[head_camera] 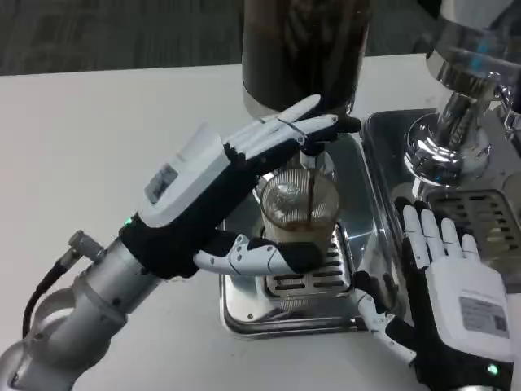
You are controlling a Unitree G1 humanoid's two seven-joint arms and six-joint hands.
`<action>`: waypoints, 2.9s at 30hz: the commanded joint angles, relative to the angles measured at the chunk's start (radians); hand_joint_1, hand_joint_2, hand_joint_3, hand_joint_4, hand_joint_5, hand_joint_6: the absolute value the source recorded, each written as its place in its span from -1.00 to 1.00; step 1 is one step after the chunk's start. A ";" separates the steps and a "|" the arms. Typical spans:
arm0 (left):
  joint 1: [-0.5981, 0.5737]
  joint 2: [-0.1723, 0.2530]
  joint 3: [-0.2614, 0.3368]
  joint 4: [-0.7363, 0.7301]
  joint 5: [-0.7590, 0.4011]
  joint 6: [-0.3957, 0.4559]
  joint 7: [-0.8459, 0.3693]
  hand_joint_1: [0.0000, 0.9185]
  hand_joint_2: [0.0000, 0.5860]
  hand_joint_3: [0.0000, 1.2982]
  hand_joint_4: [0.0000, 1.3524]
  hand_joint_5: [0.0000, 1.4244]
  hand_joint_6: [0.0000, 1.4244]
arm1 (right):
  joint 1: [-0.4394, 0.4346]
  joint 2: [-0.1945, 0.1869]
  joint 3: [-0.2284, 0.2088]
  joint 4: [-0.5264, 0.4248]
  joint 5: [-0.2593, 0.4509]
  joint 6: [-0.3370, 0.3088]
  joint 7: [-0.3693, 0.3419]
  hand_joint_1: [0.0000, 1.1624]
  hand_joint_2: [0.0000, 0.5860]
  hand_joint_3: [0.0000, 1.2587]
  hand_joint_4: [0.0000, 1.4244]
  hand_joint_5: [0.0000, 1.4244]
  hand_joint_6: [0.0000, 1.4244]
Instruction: Grasp the cup under the faucet to collect the drink, then remove the cup.
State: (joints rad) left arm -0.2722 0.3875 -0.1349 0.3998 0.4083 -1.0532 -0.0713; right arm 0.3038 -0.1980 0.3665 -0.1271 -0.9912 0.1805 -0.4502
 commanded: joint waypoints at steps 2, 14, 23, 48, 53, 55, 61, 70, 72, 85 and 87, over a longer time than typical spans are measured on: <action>0.023 0.014 -0.052 -0.023 0.100 -0.046 0.015 -1.00 -0.57 -0.64 -0.89 -0.61 -0.71 | -0.005 -0.002 -0.002 0.003 0.014 -0.012 -0.001 -0.48 0.41 -0.99 -1.00 -1.00 -1.00; 0.027 0.037 -0.076 -0.029 0.115 -0.027 0.073 -1.00 -0.54 -0.62 -0.88 -0.59 -0.70 | -0.064 -0.044 -0.081 0.117 0.346 -0.303 0.055 -0.22 0.02 -1.00 -1.00 -1.00 -0.79; 0.027 0.045 -0.075 -0.031 0.101 -0.016 0.079 -1.00 -0.49 -0.60 -0.87 -0.59 -0.69 | -0.174 -0.033 -0.155 0.279 0.629 -0.483 0.210 0.08 -0.25 -1.00 -1.00 -1.00 -0.79; 0.054 0.057 -0.070 -0.073 0.069 0.019 0.068 -1.00 -0.45 -0.57 -0.86 -0.59 -0.69 | -0.388 0.009 -0.169 0.485 0.707 -0.513 0.401 0.15 -0.39 -1.00 -1.00 -1.00 -0.93; 0.065 0.058 -0.067 -0.085 0.060 0.029 0.069 -1.00 -0.44 -0.56 -0.86 -0.58 -0.69 | -0.420 0.020 -0.162 0.526 0.710 -0.527 0.418 0.15 -0.39 -1.00 -1.00 -1.00 -0.93; 0.068 0.059 -0.066 -0.090 0.059 0.033 0.069 -1.00 -0.43 -0.56 -0.86 -0.57 -0.69 | -0.432 0.025 -0.158 0.541 0.709 -0.536 0.424 0.15 -0.39 -1.00 -1.00 -1.00 -0.93; 0.074 0.059 -0.062 -0.099 0.061 0.044 0.074 -1.00 -0.43 -0.55 -0.86 -0.58 -0.71 | -0.462 0.040 -0.152 0.575 0.702 -0.545 0.425 0.15 -0.39 -1.00 -1.00 -1.00 -0.93; 0.090 0.054 -0.005 -0.124 0.032 0.071 0.103 -1.00 -0.42 -0.60 -0.92 -0.66 -0.80 | -0.457 0.043 -0.157 0.582 0.706 -0.555 0.420 0.13 -0.37 -1.00 -1.00 -1.00 -0.93; 0.094 0.054 0.023 -0.131 0.017 0.079 0.113 -1.00 -0.42 -0.61 -0.93 -0.67 -0.80 | -0.455 0.043 -0.156 0.582 0.706 -0.556 0.421 0.13 -0.37 -1.00 -1.00 -1.00 -0.93; 0.169 0.002 0.217 -0.225 -0.007 0.137 0.225 -1.00 -0.36 -0.67 -0.99 -0.78 -0.90 | -0.443 0.045 -0.157 0.574 0.697 -0.571 0.409 0.13 -0.36 -1.00 -1.00 -1.00 -0.90; 0.179 0.001 0.227 -0.226 0.000 0.139 0.233 -1.00 -0.36 -0.67 -0.99 -0.78 -0.90 | -0.441 0.044 -0.156 0.571 0.694 -0.573 0.408 0.13 -0.36 -1.00 -1.00 -1.00 -0.89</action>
State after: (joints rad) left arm -0.1127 0.3919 0.0827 0.1830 0.4007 -0.9224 0.1505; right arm -0.1493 -0.1547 0.2088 0.4446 -0.2910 -0.3756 -0.0374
